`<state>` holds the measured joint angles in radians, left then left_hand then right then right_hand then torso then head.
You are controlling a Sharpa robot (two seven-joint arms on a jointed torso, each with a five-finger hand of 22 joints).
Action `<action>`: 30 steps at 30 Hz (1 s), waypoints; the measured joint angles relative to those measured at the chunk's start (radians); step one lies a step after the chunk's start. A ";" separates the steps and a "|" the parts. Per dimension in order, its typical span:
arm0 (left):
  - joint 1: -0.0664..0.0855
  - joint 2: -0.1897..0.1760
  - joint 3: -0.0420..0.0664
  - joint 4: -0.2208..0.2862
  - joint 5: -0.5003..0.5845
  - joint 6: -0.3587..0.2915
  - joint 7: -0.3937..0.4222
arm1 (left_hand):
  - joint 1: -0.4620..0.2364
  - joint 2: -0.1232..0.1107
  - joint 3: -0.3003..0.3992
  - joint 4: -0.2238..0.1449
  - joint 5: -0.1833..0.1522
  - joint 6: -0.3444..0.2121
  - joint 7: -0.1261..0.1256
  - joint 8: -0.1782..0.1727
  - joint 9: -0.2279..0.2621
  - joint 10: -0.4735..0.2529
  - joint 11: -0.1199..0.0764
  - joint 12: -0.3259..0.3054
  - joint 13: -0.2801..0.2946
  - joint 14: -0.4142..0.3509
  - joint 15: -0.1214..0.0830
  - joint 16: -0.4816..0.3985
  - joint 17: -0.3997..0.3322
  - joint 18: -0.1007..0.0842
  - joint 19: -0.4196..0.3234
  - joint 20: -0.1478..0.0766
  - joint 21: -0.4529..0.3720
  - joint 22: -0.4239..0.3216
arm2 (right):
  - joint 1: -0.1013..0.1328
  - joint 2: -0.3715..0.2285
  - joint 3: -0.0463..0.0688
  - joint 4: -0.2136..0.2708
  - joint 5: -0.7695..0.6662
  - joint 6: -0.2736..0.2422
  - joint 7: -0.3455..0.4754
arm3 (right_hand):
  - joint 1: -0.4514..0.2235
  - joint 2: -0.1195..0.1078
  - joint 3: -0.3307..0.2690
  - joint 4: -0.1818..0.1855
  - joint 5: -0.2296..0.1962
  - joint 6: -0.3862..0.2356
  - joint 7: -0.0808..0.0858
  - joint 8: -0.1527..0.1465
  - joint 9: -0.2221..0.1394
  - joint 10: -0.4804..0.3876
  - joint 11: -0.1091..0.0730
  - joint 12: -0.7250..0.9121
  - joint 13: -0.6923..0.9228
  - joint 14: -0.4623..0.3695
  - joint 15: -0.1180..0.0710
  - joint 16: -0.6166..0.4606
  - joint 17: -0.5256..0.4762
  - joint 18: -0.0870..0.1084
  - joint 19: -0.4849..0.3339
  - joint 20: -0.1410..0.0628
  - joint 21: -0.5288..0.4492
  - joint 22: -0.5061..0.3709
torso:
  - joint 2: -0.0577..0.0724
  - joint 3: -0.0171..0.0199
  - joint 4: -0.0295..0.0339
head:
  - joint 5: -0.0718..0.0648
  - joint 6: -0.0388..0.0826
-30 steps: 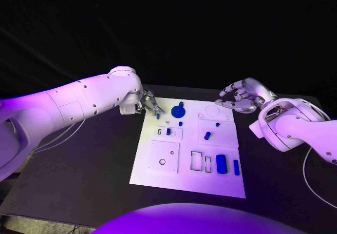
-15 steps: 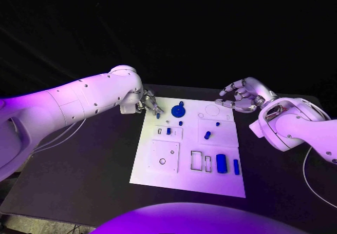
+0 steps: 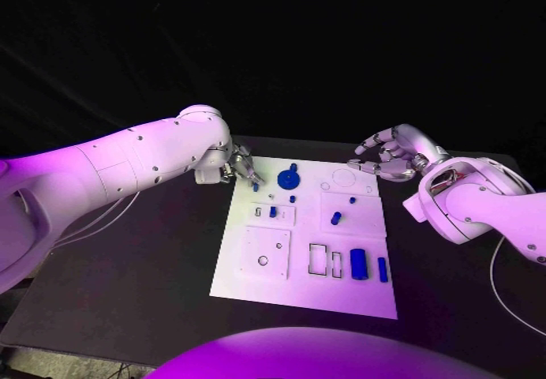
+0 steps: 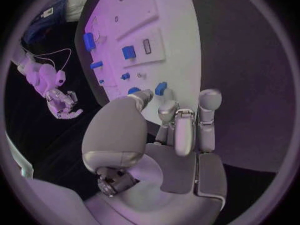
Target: Assemble the parts on the task board
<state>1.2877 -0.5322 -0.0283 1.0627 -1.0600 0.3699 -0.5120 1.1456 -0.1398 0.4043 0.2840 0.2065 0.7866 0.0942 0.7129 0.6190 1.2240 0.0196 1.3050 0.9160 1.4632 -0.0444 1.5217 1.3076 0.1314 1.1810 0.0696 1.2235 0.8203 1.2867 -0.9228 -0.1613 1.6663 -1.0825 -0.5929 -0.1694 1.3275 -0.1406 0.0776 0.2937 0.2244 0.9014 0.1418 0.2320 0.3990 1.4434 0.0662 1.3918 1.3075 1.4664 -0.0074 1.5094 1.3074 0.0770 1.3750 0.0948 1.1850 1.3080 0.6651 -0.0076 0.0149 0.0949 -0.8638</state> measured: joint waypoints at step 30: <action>0.001 0.002 0.001 -0.006 0.008 0.006 0.008 | 0.182 0.038 0.138 -0.062 -0.009 -0.004 -0.007 0.022 -0.011 -0.004 -0.003 0.000 -0.005 0.000 0.000 0.000 0.000 0.000 -0.004 -0.004 0.000 0.008 | 0.000 0.001 0.000 -0.001 0.000 0.000 0.000 | 0.000 0.000 0.000 0.000 0.000 0.000 0.000 0.004 0.000 0.000 0.000 0.000 0.000 0.000 0.000 0.000 0.001 0.000 0.000 0.000 0.000 0.000 | 0.000 0.0004 -0.0005 | 0.001 -0.004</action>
<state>1.2886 -0.5299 -0.0277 1.0571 -1.0524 0.3754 -0.5045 1.3277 -0.1018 0.5421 0.2221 0.1971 0.7823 0.0873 0.7346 0.6076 1.2203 0.0162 1.3049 0.9111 1.4631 -0.0444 1.5217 1.3075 0.1314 1.1773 0.0660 1.2239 0.8281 1.2867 -0.9216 -0.1612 1.6657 -1.0825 -0.5929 -0.1695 1.3276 -0.1407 0.0776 0.2937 0.2243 0.9014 0.1418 0.2361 0.3990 1.4434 0.0662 1.3918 1.3073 1.4665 -0.0074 1.5094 1.3081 0.0770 1.3750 0.0948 1.1850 1.3077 0.6650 -0.0072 0.0144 0.0964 -0.8677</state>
